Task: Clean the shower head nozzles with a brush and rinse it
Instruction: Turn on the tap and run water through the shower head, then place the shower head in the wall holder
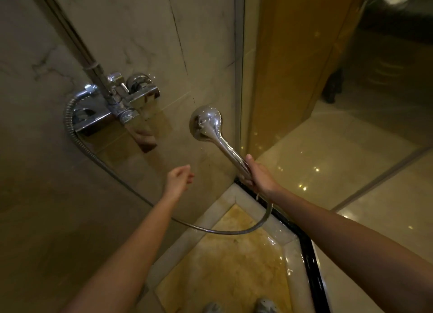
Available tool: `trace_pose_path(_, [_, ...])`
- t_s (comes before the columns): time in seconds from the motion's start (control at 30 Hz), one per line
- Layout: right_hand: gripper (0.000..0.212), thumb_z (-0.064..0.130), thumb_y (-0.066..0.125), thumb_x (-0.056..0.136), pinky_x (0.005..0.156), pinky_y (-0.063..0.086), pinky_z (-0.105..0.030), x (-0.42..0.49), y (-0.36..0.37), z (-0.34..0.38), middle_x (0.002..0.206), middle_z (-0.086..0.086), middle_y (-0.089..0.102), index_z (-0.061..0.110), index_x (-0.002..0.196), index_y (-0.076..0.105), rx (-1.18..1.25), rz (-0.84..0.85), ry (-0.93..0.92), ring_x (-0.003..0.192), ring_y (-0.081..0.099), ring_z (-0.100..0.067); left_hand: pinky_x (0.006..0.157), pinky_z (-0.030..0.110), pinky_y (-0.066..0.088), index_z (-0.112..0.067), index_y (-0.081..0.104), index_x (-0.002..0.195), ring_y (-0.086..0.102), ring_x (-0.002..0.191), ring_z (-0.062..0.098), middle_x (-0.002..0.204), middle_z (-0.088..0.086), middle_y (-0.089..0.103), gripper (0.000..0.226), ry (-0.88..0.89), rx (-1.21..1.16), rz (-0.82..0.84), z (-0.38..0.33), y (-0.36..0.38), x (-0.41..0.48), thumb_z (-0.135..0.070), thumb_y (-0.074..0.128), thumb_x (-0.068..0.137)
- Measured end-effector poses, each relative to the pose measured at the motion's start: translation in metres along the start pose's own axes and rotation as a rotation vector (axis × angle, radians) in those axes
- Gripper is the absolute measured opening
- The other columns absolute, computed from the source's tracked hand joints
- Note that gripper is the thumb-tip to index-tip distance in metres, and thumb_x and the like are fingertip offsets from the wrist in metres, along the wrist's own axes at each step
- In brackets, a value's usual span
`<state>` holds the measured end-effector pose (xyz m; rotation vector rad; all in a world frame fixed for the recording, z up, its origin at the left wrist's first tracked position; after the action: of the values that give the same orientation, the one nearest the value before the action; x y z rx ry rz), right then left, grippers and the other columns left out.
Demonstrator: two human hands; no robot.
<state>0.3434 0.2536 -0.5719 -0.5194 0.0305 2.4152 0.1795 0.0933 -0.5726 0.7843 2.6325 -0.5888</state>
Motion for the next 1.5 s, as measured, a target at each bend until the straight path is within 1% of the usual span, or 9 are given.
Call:
trace_pose_path(0.37, [0.034,0.037,0.029,0.103,0.066,0.040,-0.028,-0.033,0.018,0.076,0.079,0.003,0.052,0.020,0.084,0.052,-0.260,-0.050,-0.447,0.069,0.049,-0.009,0.062,0.023,0.052,-0.017,0.054,0.076,0.061,0.073,0.013,0.081,0.001,0.064,0.018,0.251,-0.200,0.134,-0.146,0.040,-0.050,-0.028,0.059,0.089])
trace_pose_path(0.63, [0.030,0.025,0.049,0.098,0.067,0.050,-0.022,-0.061,0.020,0.173,0.091,-0.006,0.053,0.000,0.114,0.051,-0.278,0.345,-0.586,0.077,0.054,-0.015,0.077,0.024,0.055,-0.013,0.055,0.107,0.069,0.089,0.013,0.098,-0.001,0.071,0.015,0.468,-0.192,0.335,-0.223,-0.006,-0.087,-0.015,0.053,0.092])
trace_pose_path(0.77, [0.030,0.021,0.053,0.095,0.069,0.054,-0.024,-0.070,0.027,0.225,0.107,-0.005,0.058,0.012,0.123,0.050,-0.376,0.357,-0.602,0.093,0.065,-0.014,0.071,0.017,0.055,-0.013,0.051,0.109,0.069,0.085,0.005,0.107,0.003,0.069,0.018,0.578,-0.166,0.345,-0.259,-0.030,-0.106,-0.011,0.054,0.091])
trace_pose_path(0.93, [0.026,0.025,0.056,0.093,0.074,0.061,-0.035,-0.071,0.041,0.280,0.107,-0.003,0.060,0.022,0.118,0.050,-0.409,0.279,-0.669,0.092,0.069,-0.017,0.099,0.037,0.047,-0.017,0.054,0.111,0.060,0.110,0.016,0.118,0.006,0.063,0.019,0.772,0.052,0.024,-0.308,-0.070,-0.116,-0.019,0.055,0.091])
trace_pose_path(1.1, [0.024,0.026,0.060,0.091,0.065,0.060,-0.026,-0.071,0.049,0.344,0.105,0.004,0.060,0.031,0.113,0.052,-0.459,0.219,-0.754,0.087,0.069,-0.013,0.087,0.025,0.045,-0.018,0.060,0.109,0.058,0.101,0.010,0.108,-0.001,0.064,0.019,1.066,0.264,-0.514,-0.340,-0.151,-0.143,-0.017,0.053,0.091])
trace_pose_path(1.2, [0.030,0.026,0.061,0.090,0.067,0.061,-0.031,-0.072,0.048,0.396,0.108,0.000,0.061,0.025,0.119,0.052,-0.465,0.210,-0.796,0.089,0.069,-0.016,0.093,0.041,0.044,-0.021,0.060,0.104,0.059,0.100,0.018,0.107,0.002,0.064,0.020,1.246,0.443,-0.832,-0.361,-0.210,-0.155,-0.010,0.054,0.088])
trace_pose_path(1.3, [0.026,0.025,0.061,0.090,0.068,0.061,-0.035,-0.075,0.049,0.452,0.106,-0.009,0.065,0.017,0.114,0.055,-0.446,0.273,-0.817,0.090,0.071,-0.021,0.113,0.048,0.005,-0.023,0.058,0.118,0.042,0.130,0.029,0.136,0.007,0.052,0.032,1.188,0.924,-1.076,-0.381,-0.262,-0.139,-0.023,0.058,0.085])
trace_pose_path(1.4, [0.027,0.024,0.061,0.090,0.069,0.061,-0.039,-0.080,0.049,0.514,0.106,-0.014,0.066,0.013,0.114,0.057,-0.432,0.276,-0.843,0.092,0.071,-0.025,0.111,0.048,-0.020,-0.029,0.045,0.136,0.013,0.145,0.026,0.150,0.005,0.036,0.051,1.027,1.384,-1.047,-0.382,-0.310,-0.106,-0.049,0.030,0.091])
trace_pose_path(1.5, [0.030,0.026,0.061,0.090,0.069,0.061,-0.039,-0.082,0.049,0.575,0.108,-0.014,0.065,0.014,0.117,0.057,-0.405,0.240,-0.887,0.095,0.070,-0.029,0.112,0.057,-0.007,-0.031,0.024,0.146,0.000,0.147,0.023,0.158,0.003,0.016,0.060,0.999,1.509,-1.055,-0.374,-0.328,-0.081,-0.052,0.006,0.093])
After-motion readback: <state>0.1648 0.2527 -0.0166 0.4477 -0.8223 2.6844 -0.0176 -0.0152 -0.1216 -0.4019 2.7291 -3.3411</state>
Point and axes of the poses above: each hand's wrist, its own x-axis towards the middle knuckle, its own y-axis out of the palm, z = x × y, the point moved 5 cm from there along x, towards the middle knuckle
